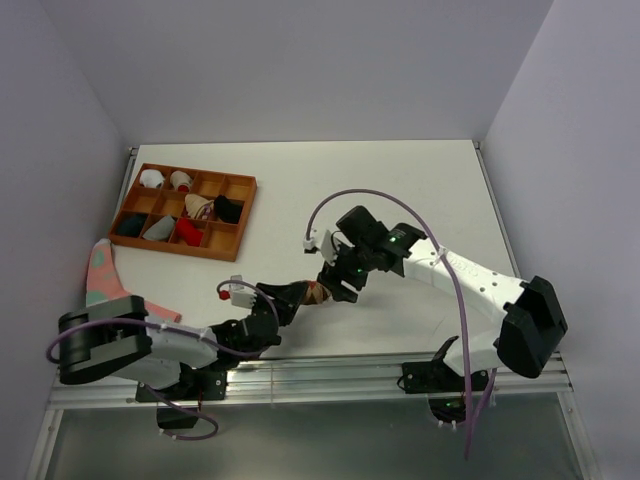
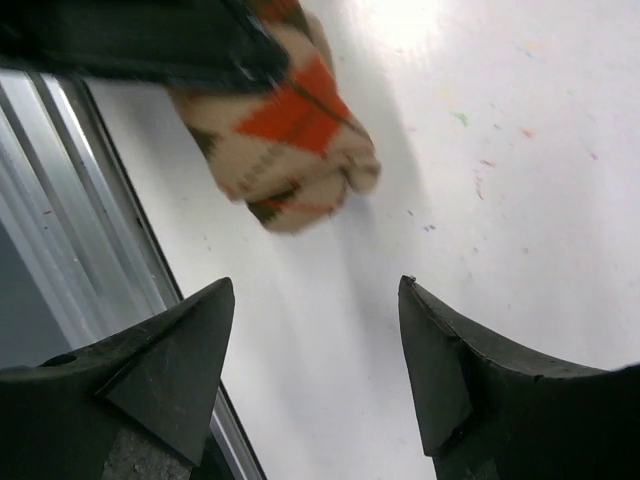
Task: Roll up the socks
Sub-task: Pick up the sock at the center of the board.
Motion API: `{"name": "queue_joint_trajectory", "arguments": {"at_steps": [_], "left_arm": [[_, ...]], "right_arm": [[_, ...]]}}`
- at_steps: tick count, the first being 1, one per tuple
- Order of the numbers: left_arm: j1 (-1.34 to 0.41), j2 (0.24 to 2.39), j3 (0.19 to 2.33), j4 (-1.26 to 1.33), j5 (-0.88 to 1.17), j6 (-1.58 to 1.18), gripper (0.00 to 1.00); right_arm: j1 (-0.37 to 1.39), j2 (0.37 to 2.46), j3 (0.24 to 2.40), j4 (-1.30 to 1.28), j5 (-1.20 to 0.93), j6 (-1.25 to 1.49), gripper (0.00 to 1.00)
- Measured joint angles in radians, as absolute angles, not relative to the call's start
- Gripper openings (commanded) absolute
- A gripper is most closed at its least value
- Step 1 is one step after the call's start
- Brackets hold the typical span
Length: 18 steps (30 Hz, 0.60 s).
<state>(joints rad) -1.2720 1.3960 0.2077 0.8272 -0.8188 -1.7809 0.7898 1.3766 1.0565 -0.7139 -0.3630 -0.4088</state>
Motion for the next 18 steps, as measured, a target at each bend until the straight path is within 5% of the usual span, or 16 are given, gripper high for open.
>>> {"name": "queue_joint_trajectory", "arguments": {"at_steps": [7,12,18], "left_arm": [[-1.082,1.076,0.199,0.674,-0.714,-1.587,0.00],[-0.767,0.854,0.315,0.438,-0.557,-1.374,0.00],[-0.356,0.861,0.492,0.303,-0.308,-1.203,0.00]], "right_arm": [[0.677,1.311,1.071,-0.770,-0.347,-0.420,0.75],[0.607,1.267,1.077,-0.800,-0.321,-0.444,0.74],[0.569,1.228,1.076,-0.818,-0.278,-0.471,0.75]]}}
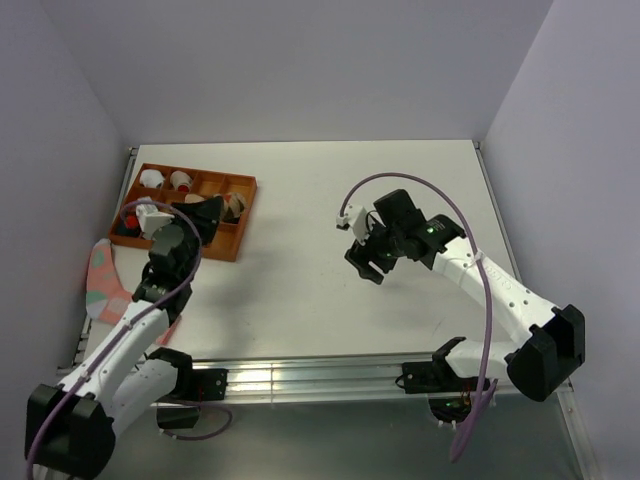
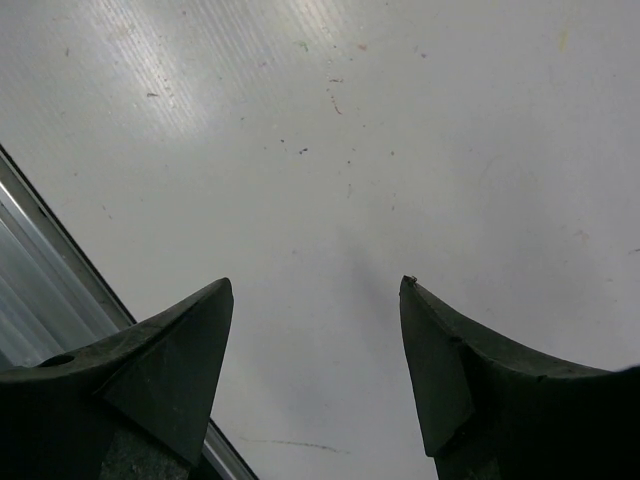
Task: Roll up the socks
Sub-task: Pick up the sock at the center of the board, then place the sock in the storage box.
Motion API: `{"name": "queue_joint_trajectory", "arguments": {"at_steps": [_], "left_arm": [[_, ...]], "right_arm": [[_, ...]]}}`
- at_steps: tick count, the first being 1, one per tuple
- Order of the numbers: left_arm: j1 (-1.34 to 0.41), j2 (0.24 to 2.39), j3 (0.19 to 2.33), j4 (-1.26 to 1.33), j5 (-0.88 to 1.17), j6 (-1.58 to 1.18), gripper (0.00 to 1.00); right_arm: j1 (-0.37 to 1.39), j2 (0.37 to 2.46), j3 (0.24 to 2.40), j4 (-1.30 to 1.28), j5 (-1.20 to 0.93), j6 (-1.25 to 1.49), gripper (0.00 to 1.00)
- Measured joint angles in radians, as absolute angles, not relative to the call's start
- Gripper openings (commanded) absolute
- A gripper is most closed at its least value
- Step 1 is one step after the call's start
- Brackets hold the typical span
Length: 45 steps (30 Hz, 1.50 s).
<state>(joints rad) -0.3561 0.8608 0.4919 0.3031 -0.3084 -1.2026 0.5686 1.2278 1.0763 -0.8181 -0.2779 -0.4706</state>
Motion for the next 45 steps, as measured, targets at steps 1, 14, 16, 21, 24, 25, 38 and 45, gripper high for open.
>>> {"name": "queue_joint_trajectory", "arguments": {"at_steps": [1,14,16,21,24,25,38,45], "left_arm": [[-0.300,0.888,0.507,0.300,-0.269,-1.182,0.00],[-0.009,1.335,0.512,0.493,0.133,-1.117,0.00],[-0.006,1.381,0.512,0.526,0.162,-1.122,0.00],[0.017,1.449,0.495,0.588,0.204,-1.142,0.00],[0.048,1.465,0.472,0.618,0.219,-1.147,0.00],[0.060,1.471,0.464,0.630,0.226,-1.148,0.00],[0.109,1.560,0.527,0.543,0.274,-1.142,0.00],[0.108,1.568,0.654,0.315,0.260,-1.098,0.01]], "right_arm": [[0.566,1.224,1.075,-0.817,-0.276,-0.474,0.75],[0.540,1.187,1.037,-0.794,-0.252,-0.511,0.75],[0.539,1.187,1.025,-0.786,-0.252,-0.515,0.75],[0.538,1.187,1.013,-0.779,-0.256,-0.519,0.75],[0.538,1.187,1.007,-0.771,-0.256,-0.520,0.75],[0.538,1.187,1.005,-0.770,-0.257,-0.521,0.75],[0.536,1.187,0.991,-0.762,-0.282,-0.522,0.74],[0.536,1.188,0.974,-0.760,-0.286,-0.522,0.74]]}}
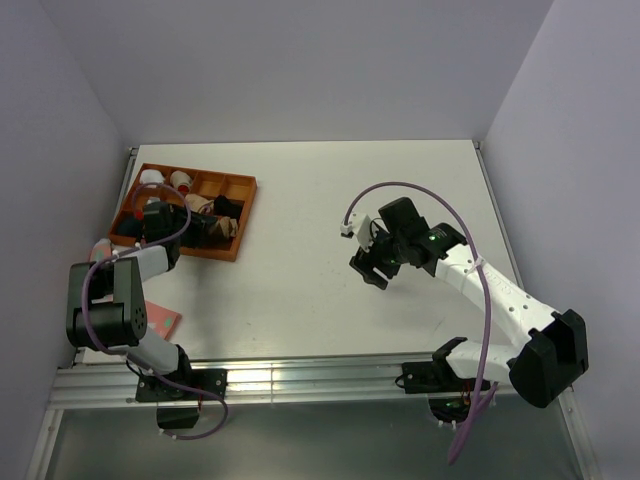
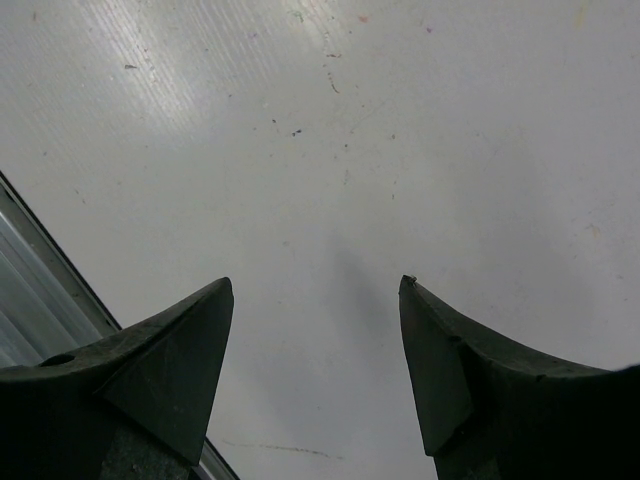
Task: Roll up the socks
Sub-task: Place the sock in the storage box.
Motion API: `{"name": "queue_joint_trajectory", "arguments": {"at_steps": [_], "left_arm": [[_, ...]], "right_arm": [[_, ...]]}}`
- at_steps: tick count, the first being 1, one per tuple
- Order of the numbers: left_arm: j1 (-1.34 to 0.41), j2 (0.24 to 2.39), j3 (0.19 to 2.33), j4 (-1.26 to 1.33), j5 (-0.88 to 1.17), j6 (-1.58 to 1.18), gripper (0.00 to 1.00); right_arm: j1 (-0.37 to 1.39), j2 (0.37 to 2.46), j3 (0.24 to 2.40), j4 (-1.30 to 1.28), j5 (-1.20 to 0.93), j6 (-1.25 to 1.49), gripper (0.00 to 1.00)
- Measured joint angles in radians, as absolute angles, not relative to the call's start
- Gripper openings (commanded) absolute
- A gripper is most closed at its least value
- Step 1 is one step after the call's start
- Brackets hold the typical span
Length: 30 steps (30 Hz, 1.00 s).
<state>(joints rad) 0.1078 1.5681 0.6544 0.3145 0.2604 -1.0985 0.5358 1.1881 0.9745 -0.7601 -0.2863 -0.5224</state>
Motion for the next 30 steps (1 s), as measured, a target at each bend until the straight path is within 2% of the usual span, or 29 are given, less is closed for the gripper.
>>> {"name": "queue_joint_trajectory", "arguments": {"at_steps": [11,30], "left_arm": [[0.094,1.654,0.930,-0.071,0.223,-0.895,0.00],[0.046,1.645,1.002,-0.257,0.131,-0.733,0.00]], "right_arm": [[0.536,1.192,0.974,-0.760,-0.289,-0.534,0.74],[0.536,1.211,0.974,-0.760,-0.290,-0.534,0.73]]}}
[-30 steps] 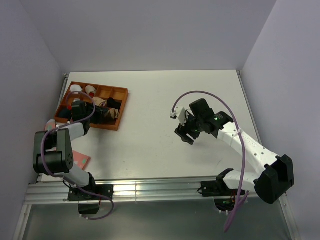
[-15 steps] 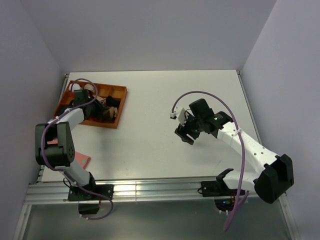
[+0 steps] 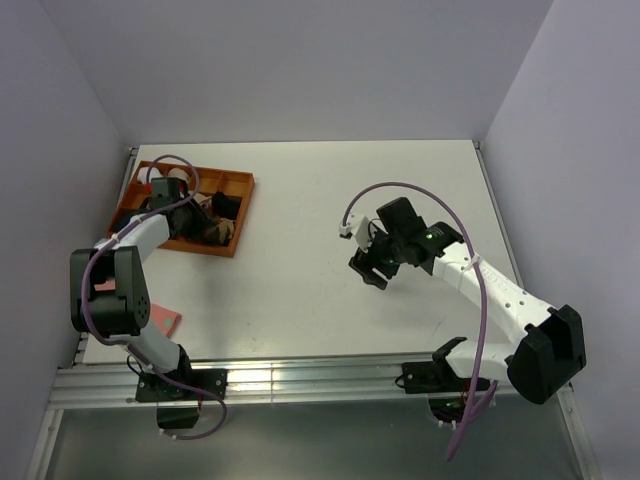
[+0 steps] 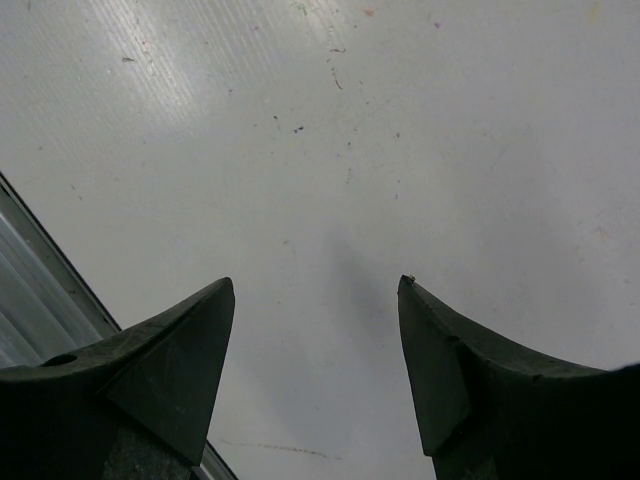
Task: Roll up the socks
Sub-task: Place the sock in the storage box.
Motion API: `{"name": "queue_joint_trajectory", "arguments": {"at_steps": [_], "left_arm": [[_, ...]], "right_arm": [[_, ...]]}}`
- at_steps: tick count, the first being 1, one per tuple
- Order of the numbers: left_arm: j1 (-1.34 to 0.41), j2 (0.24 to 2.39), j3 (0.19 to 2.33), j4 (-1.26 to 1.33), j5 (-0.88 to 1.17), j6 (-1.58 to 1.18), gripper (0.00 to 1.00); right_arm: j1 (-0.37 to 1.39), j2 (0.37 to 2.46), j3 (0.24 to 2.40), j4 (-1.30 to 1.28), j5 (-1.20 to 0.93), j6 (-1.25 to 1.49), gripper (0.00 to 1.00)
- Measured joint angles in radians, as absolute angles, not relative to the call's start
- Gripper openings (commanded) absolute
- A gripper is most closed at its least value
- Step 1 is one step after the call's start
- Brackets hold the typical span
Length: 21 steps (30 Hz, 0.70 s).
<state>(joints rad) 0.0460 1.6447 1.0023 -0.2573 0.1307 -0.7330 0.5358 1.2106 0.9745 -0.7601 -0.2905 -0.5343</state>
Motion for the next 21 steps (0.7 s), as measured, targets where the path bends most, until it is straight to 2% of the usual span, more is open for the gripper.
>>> {"name": "queue_joint_trajectory", "arguments": {"at_steps": [8,21], "left_arm": [[0.046,1.653,1.023,-0.307,0.138,-0.691,0.00],[-0.015,1.793,1.214,-0.496,0.060,-0.636,0.00]], "right_arm": [[0.536,1.222,0.974,-0.760,-0.296,-0.533,0.73],[0.536,1.236,0.974,-0.760,-0.297,-0.533,0.73]]}}
